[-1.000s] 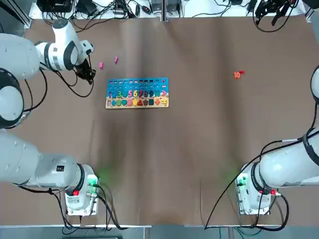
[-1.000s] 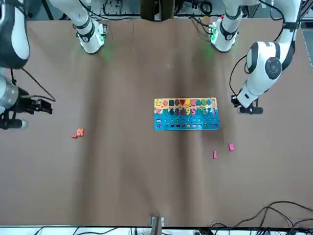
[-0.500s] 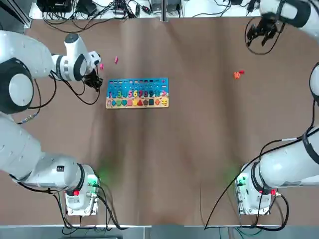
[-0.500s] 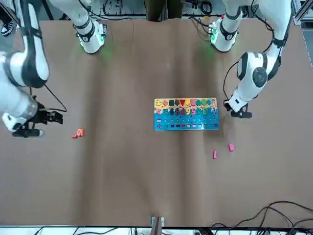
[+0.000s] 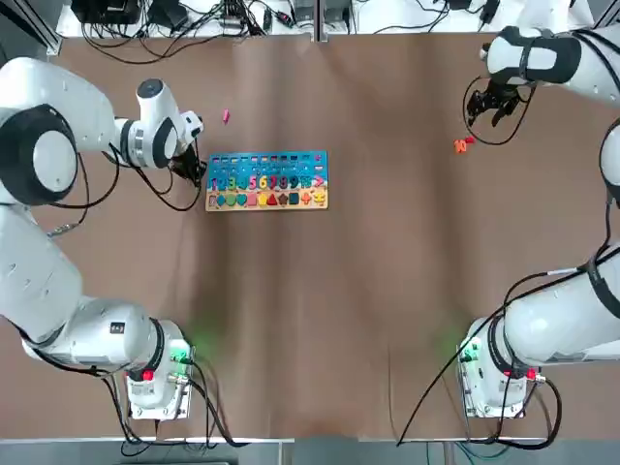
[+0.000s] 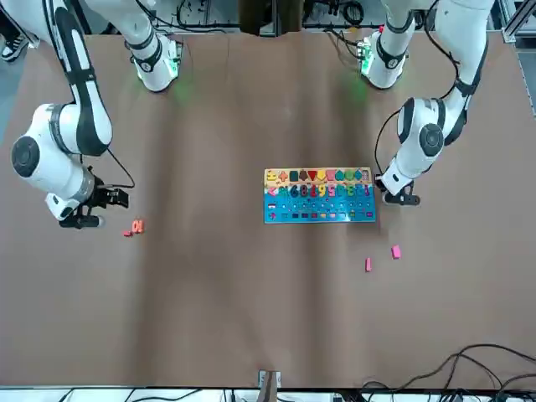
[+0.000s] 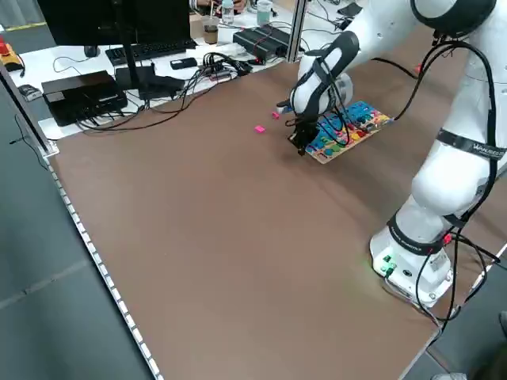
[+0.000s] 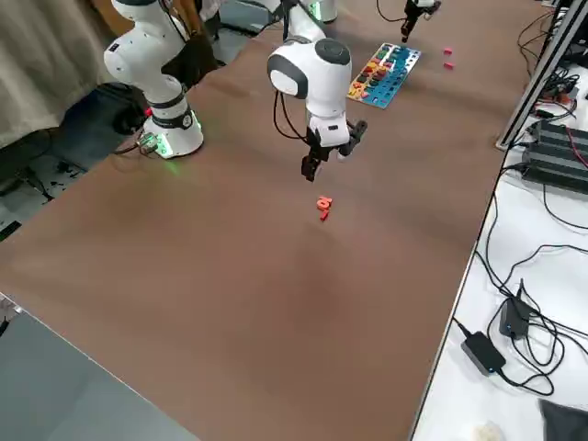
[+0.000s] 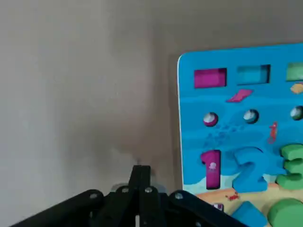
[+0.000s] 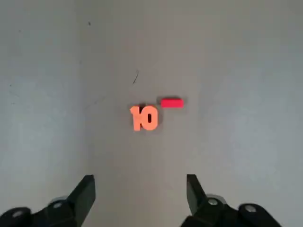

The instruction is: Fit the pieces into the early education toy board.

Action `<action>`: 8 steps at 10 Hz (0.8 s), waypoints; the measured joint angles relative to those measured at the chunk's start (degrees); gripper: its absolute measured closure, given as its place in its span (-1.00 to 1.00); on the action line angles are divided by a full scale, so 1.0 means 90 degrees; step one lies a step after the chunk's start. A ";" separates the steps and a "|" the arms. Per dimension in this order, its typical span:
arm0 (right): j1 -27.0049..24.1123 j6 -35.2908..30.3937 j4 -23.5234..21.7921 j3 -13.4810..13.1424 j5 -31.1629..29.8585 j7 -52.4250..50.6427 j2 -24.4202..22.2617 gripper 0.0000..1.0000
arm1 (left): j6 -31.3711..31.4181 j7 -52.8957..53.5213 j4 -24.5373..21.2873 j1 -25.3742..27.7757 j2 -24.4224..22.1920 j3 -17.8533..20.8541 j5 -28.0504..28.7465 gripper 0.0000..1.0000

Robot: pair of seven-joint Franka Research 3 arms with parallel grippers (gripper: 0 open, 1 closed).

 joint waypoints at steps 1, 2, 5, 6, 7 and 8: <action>0.0002 0.0140 -0.0086 0.0019 0.0025 -0.0001 0.0045 -0.68 | 0.0100 -0.0124 0.0001 -0.0001 0.0062 -0.0065 0.0000 0.98; 0.0003 0.0367 -0.0187 0.0045 0.0027 -0.0008 0.0123 -0.67 | 0.0159 -0.0209 0.0002 -0.0003 0.0093 -0.0114 0.0000 0.98; 0.0007 0.0997 -0.0397 0.0203 0.0028 -0.0049 0.0514 -0.62 | 0.0244 -0.0373 -0.0009 -0.0005 0.0110 -0.0136 0.0000 0.98; 0.0006 0.1176 -0.0409 0.0209 0.0028 -0.0074 0.0626 -0.60 | 0.0278 -0.0478 -0.0012 -0.0008 0.0111 -0.0155 0.0000 0.98; 0.0006 0.1335 -0.0412 0.0214 0.0028 -0.0110 0.0745 -0.59 | 0.0390 -0.0653 -0.0009 -0.0019 0.0135 -0.0250 0.0000 0.98; 0.0000 0.1417 -0.0412 0.0214 0.0028 -0.0187 0.0827 -0.57 | 0.0437 -0.0855 0.0003 -0.0043 0.0151 -0.0346 0.0003 0.98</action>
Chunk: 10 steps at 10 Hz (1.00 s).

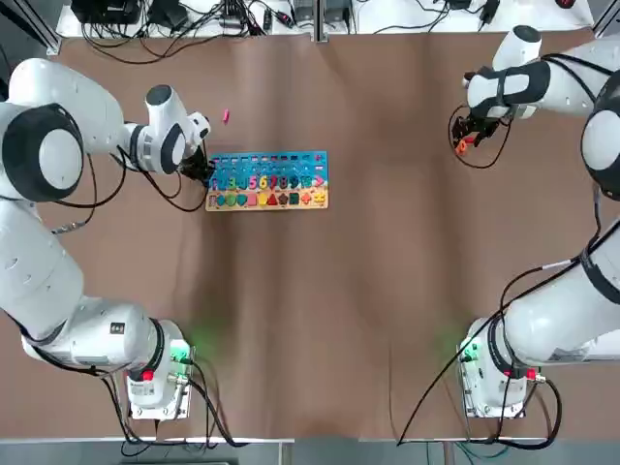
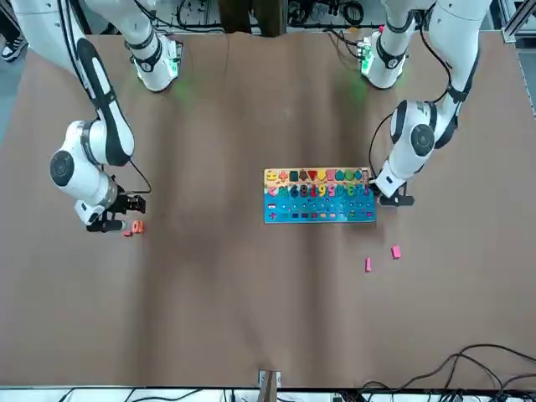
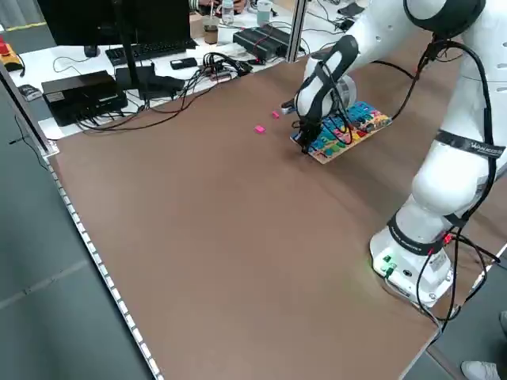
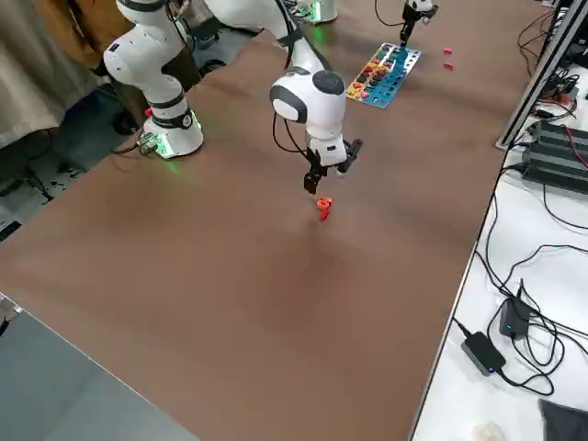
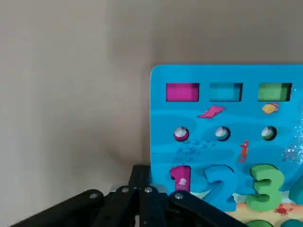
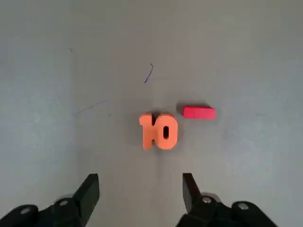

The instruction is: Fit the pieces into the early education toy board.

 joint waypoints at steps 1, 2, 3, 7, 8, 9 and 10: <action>-0.0019 0.0052 0.0001 -0.0002 0.0000 -0.0098 0.0042 -0.56 | 0.0026 -0.0136 0.0009 -0.0027 0.0009 -0.0062 0.0000 0.98; -0.0051 0.0121 0.0001 -0.0003 0.0000 -0.0185 0.0075 -0.53 | 0.0071 -0.0222 0.0009 -0.0060 0.0019 -0.0080 0.0000 0.98; -0.0079 0.0232 0.0000 -0.0003 -0.0002 -0.0314 0.0123 -0.52 | 0.0101 -0.0319 0.0009 -0.0095 0.0024 -0.0088 0.0001 0.98; -0.0144 0.0598 0.0005 -0.0004 -0.0002 -0.0593 0.0397 -0.46 | 0.0218 -0.1081 0.0138 -0.0388 0.0158 -0.0444 0.0002 0.98; -0.0154 0.0617 0.0014 -0.0004 -0.0002 -0.0599 0.0435 -0.46 | 0.0218 -0.1168 0.0177 -0.0489 0.0188 -0.0464 0.0002 0.98; -0.0161 0.0639 0.0023 -0.0004 -0.0002 -0.0605 0.0469 -0.44 | 0.0218 -0.1297 0.0223 -0.0620 0.0218 -0.0463 0.0004 0.98; -0.0163 0.0654 0.0033 -0.0004 -0.0002 -0.0606 0.0492 -0.42 | 0.0218 -0.1454 0.0288 -0.0790 0.0263 -0.0460 0.0007 0.98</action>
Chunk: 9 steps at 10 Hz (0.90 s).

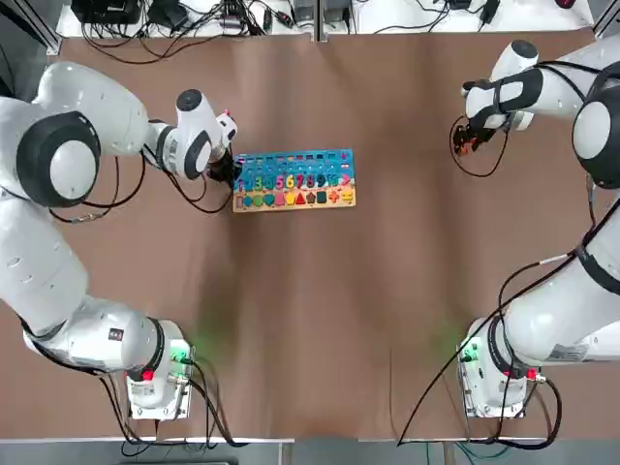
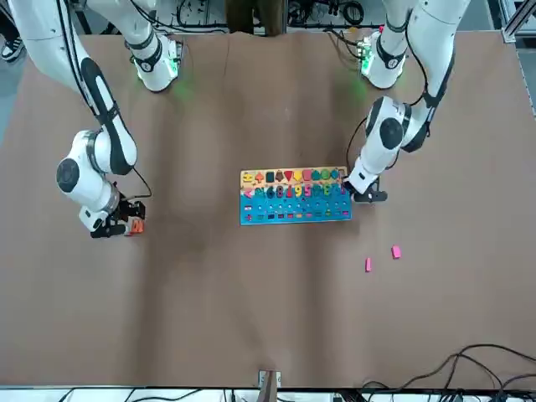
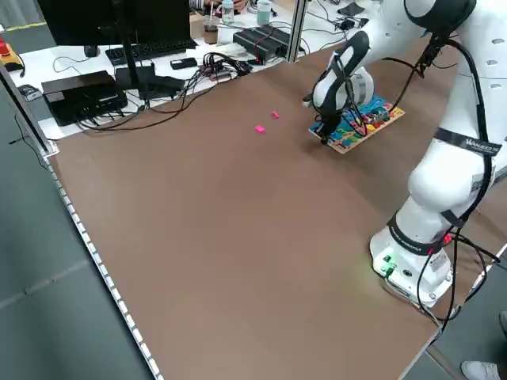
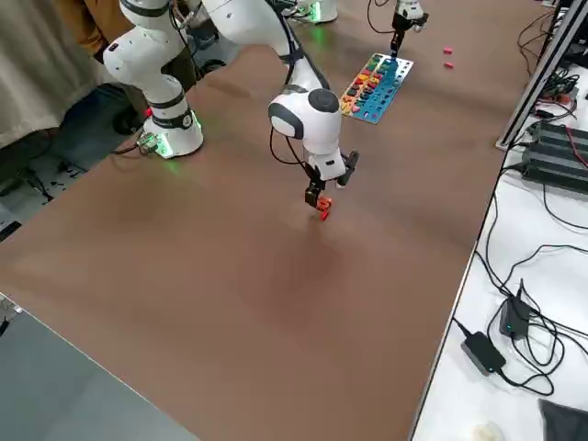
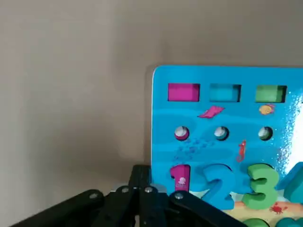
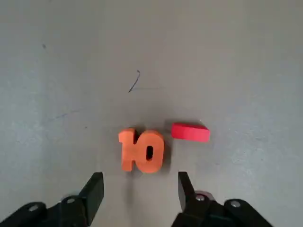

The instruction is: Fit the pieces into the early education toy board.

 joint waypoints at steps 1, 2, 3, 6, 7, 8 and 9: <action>0.0000 0.0000 0.0022 0.0002 0.0000 -0.0001 0.0017 -0.40 | 0.0000 -0.0167 0.0081 -0.0202 0.0053 0.0013 0.0009 0.98; 0.0000 0.0001 0.0063 0.0010 0.0001 -0.0002 0.0042 -0.39 | -0.0001 -0.0331 0.0150 -0.0423 0.0100 0.0030 0.0011 0.98; 0.0000 0.0001 0.0108 0.0019 0.0002 -0.0002 0.0071 -0.38 | -0.0001 -0.0444 0.0198 -0.0574 0.0131 0.0045 0.0011 0.98; -0.0012 0.0008 0.0166 0.0025 0.0002 -0.0002 0.0160 -0.37 | -0.0014 -0.0726 0.0279 -0.0785 0.0177 0.0090 0.0021 0.98; -0.0019 0.0047 0.0166 0.0025 0.0002 -0.0002 0.0174 -0.37 | -0.0017 -0.0836 0.0307 -0.0832 0.0195 0.0092 0.0022 0.98; -0.0023 0.0085 0.0167 0.0025 0.0002 -0.0002 0.0179 -0.35 | -0.0021 -0.0969 0.0357 -0.0904 0.0229 0.0094 0.0022 0.98; -0.0024 0.0090 0.0167 0.0026 0.0006 -0.0002 0.0188 -0.32 | -0.0039 -0.1120 0.0446 -0.0991 0.0283 0.0097 0.0023 0.98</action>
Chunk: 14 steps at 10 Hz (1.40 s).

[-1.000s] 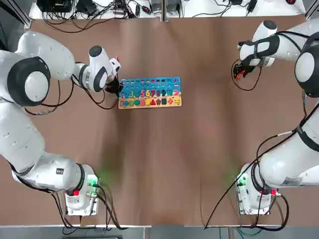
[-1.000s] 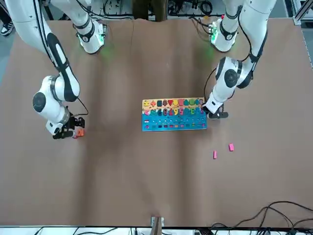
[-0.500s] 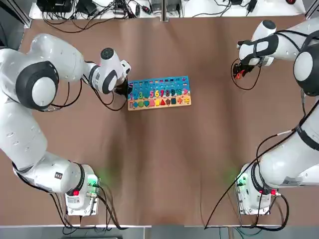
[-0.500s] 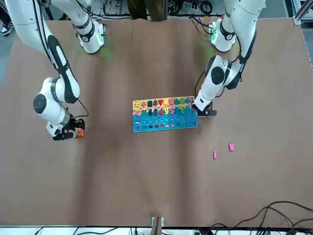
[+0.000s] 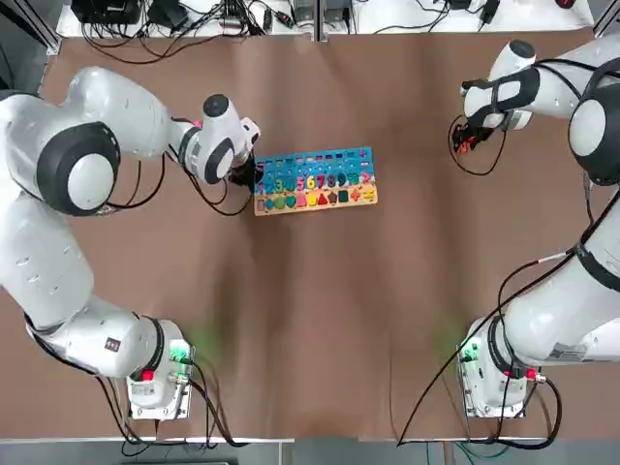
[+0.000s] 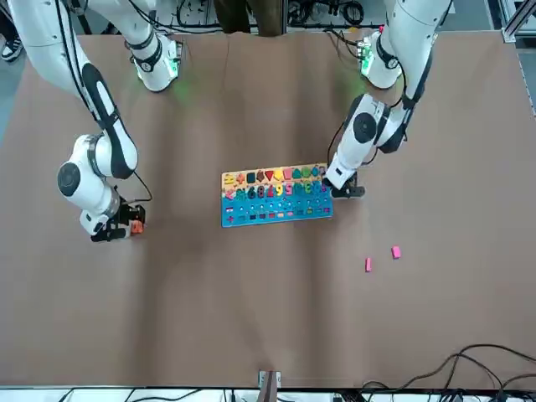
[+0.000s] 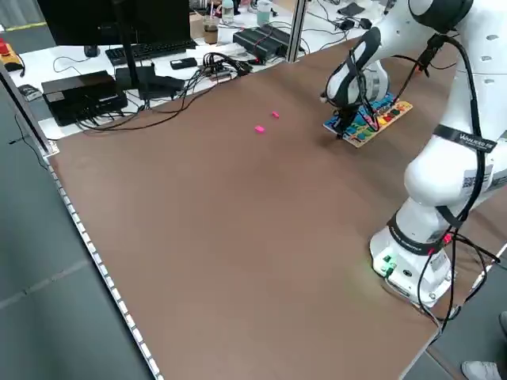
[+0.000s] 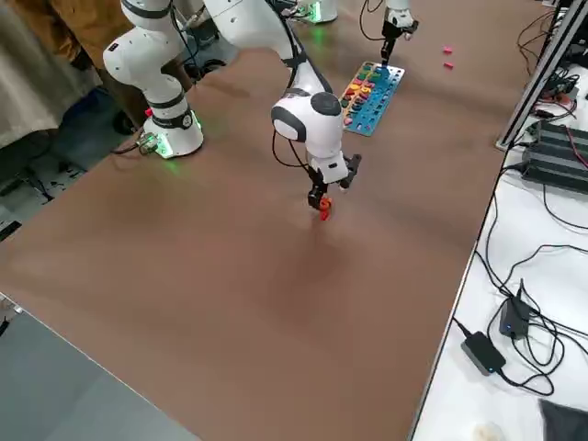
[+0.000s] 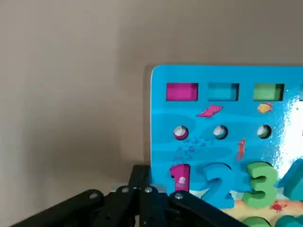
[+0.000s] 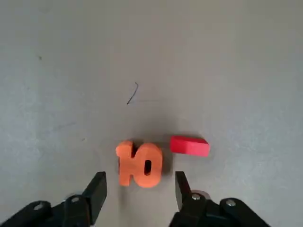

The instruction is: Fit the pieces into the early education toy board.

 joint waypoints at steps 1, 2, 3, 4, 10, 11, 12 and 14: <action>-0.0001 0.0007 0.0001 0.0000 0.0005 0.0000 0.0016 -0.30 | -0.0038 -0.0122 0.0118 -0.0077 0.0066 -0.0001 0.0000 0.98; -0.0003 0.0018 0.0006 0.0008 0.0007 0.0000 0.0034 -0.29 | -0.0117 -0.0228 0.0289 -0.0145 0.0159 -0.0008 0.0000 0.98; -0.0006 0.0036 0.0013 0.0028 0.0011 0.0000 0.0052 -0.29 | -0.0367 -0.0354 0.0571 -0.0243 0.0290 0.0006 0.0000 0.98; -0.0009 0.0066 0.0020 0.0046 0.0017 0.0000 0.0071 -0.29 | -0.0703 -0.0475 0.0967 -0.0402 0.0485 0.0070 0.0008 0.98; -0.0053 0.0087 0.0051 0.0072 0.0025 0.0000 0.0129 -0.22 | -0.1348 -0.0669 0.1753 -0.1239 0.0809 0.0752 0.0021 0.98; -0.0067 0.0087 0.0052 0.0072 0.0026 0.0000 0.0129 -0.22 | -0.1333 -0.0693 0.1926 -0.1239 0.0918 0.0754 0.0021 0.98; -0.0076 0.0086 0.0053 0.0073 0.0027 0.0000 0.0129 -0.18 | -0.1424 -0.0777 0.2077 -0.1249 0.0995 0.0754 0.0021 0.98; -0.0081 0.0086 0.0055 0.0075 0.0029 0.0001 0.0130 -0.13 | -0.1495 -0.0959 0.2272 -0.1379 0.1103 0.0834 0.0034 0.98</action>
